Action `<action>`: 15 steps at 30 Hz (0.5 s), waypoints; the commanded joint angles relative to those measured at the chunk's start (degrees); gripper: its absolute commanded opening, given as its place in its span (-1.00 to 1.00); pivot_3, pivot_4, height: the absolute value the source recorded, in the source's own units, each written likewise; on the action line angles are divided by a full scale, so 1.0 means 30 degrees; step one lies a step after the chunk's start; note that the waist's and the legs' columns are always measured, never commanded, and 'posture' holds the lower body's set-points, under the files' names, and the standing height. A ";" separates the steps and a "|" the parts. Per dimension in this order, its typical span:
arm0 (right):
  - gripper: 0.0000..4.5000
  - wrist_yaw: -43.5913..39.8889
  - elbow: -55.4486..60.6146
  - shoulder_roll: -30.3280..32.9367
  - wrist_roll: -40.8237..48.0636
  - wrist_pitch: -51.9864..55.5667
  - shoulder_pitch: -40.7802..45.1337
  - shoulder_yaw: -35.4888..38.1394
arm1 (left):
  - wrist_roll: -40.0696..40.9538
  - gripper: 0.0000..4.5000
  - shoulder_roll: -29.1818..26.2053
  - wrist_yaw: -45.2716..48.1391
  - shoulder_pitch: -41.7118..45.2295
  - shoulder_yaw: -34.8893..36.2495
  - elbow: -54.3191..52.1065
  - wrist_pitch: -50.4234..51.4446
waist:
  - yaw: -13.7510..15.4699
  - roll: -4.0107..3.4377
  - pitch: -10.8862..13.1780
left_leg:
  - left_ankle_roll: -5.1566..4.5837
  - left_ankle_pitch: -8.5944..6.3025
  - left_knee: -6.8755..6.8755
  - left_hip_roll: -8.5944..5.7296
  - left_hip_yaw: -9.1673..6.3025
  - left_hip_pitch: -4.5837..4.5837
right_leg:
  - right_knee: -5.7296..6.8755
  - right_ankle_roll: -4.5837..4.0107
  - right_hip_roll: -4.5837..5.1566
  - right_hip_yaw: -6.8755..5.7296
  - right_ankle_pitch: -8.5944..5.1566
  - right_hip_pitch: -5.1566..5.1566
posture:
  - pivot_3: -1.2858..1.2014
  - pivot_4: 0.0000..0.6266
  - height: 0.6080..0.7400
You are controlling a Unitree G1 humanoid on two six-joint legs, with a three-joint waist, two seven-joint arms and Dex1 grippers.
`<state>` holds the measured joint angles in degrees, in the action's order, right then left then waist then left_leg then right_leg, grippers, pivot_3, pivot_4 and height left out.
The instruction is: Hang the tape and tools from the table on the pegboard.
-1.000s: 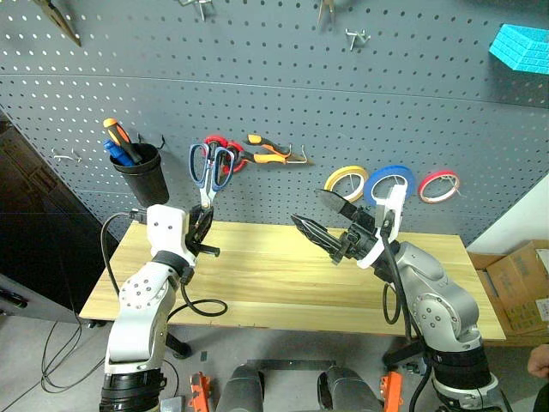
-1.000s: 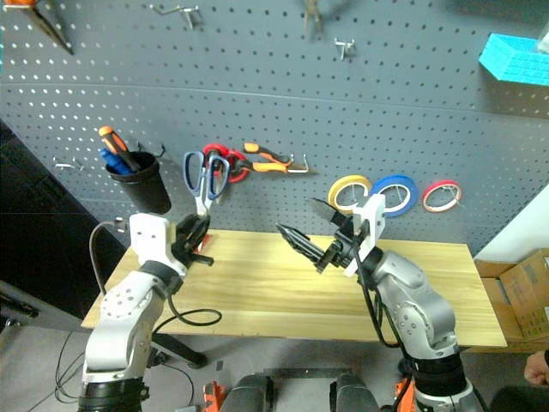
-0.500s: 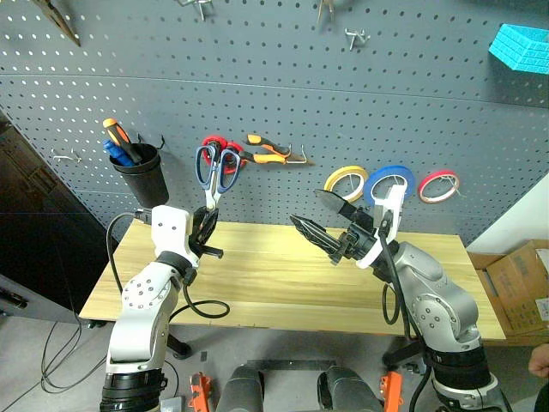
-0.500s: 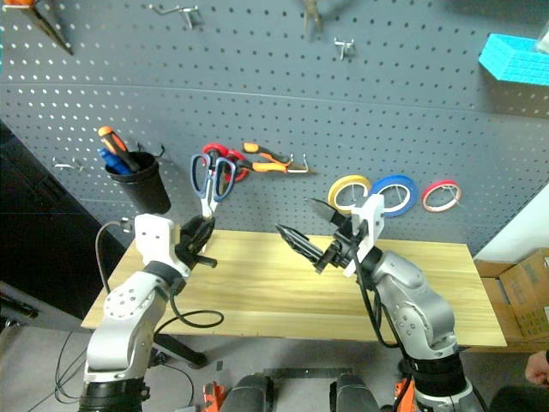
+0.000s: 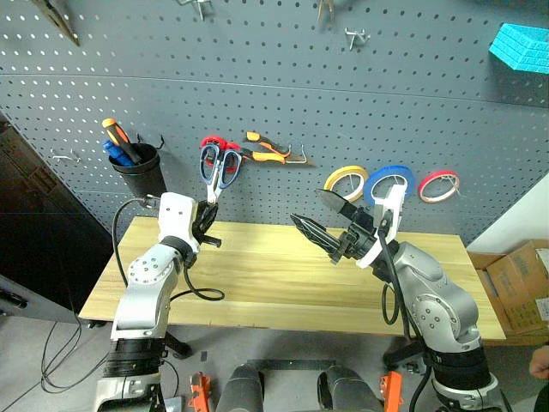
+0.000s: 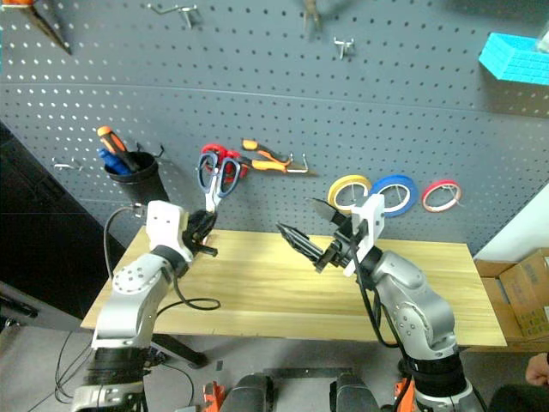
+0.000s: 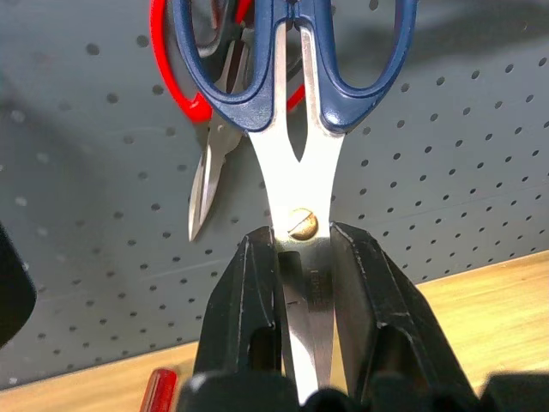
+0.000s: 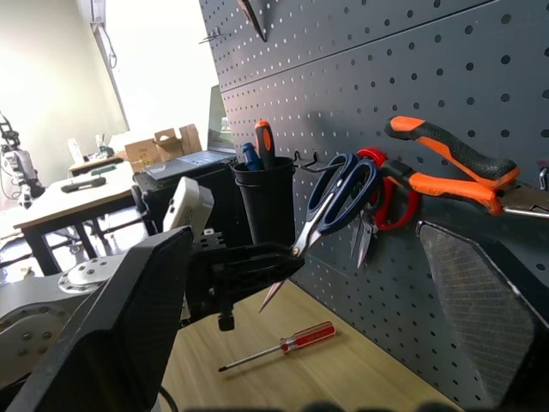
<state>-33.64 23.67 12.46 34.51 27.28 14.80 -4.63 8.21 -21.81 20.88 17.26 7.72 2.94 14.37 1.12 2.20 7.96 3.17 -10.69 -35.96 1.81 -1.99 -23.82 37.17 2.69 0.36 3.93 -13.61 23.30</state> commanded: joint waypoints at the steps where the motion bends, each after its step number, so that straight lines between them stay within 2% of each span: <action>1: 1.00 0.0097 0.0807 0.0035 0.0083 -0.0353 0.0165 0.0107 | -0.0271 -0.78 -0.0263 0.0208 0.0915 -0.0103 0.0439 -0.1105 | -0.0027 0.0000 0.0000 | 0.0000 0.0000 0.0000 0.0000 0.0006 -0.0001 | 0.0000 0.0000 0.0000 0.0006 0.0000 0.0000 | 0.09 -0.68 1.00; 4: 1.00 0.0137 0.0822 0.0055 0.0045 -0.0340 0.0165 0.0095 | -0.0368 -0.78 -0.0252 0.0185 0.1134 -0.0096 0.0965 -0.1496 | -0.0036 0.0000 0.0000 | 0.0000 0.0000 0.0004 0.0000 0.0006 -0.0001 | -0.0002 0.0001 0.0000 0.0005 0.0000 0.0000 | 0.08 -0.68 1.00; 15: 1.00 0.0160 0.0840 0.0253 0.0028 -0.0266 0.0141 0.0136 | -0.0184 0.83 -0.0029 -0.0055 0.0668 0.0003 0.0907 -0.1670 | -0.0081 0.0000 0.0000 | 0.0000 0.0000 0.0003 0.0001 0.0005 0.0000 | 0.0001 0.0001 0.0000 0.0006 0.0000 0.0000 | 0.09 -0.68 1.00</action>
<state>-33.39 23.67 12.89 34.44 27.28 14.80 -4.63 7.55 -21.96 21.26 19.18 7.12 7.48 10.36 0.88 2.20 7.96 3.17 -10.69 -35.95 1.81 -1.98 -23.82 37.17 2.70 0.36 3.94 -13.61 23.30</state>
